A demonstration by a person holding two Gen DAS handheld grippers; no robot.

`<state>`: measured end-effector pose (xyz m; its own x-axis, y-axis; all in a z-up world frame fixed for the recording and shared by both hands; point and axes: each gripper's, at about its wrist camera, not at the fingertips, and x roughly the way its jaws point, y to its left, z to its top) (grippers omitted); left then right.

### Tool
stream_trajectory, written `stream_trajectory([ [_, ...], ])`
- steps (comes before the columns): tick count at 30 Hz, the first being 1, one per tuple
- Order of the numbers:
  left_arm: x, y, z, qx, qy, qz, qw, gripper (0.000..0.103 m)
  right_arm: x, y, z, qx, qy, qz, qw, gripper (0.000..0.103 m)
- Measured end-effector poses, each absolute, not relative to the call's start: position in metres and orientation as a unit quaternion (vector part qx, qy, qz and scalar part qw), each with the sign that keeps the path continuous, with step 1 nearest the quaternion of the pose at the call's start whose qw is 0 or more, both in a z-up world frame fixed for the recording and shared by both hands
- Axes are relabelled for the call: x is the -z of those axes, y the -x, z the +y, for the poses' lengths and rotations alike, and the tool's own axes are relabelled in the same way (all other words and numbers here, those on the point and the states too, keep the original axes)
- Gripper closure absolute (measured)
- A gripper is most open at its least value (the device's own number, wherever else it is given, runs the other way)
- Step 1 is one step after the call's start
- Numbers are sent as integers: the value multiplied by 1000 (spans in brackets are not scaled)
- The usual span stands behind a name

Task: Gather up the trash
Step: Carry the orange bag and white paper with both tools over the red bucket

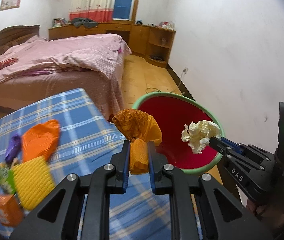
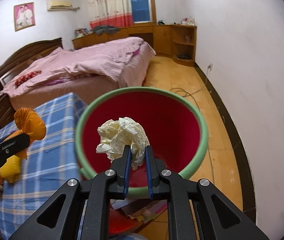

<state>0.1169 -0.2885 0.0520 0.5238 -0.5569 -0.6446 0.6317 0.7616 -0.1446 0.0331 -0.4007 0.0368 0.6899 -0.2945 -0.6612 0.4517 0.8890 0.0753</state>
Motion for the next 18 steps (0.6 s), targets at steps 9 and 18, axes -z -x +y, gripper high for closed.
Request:
stream_trajectory([
  [9,-29,-138,-342,357,-76,375,852,87,-21,-42,-437,223,-133,350,900,89],
  [18,-10,-148,-365,369,-90,390,839,81,-10,-46,-448,213,-153,354,898,87],
])
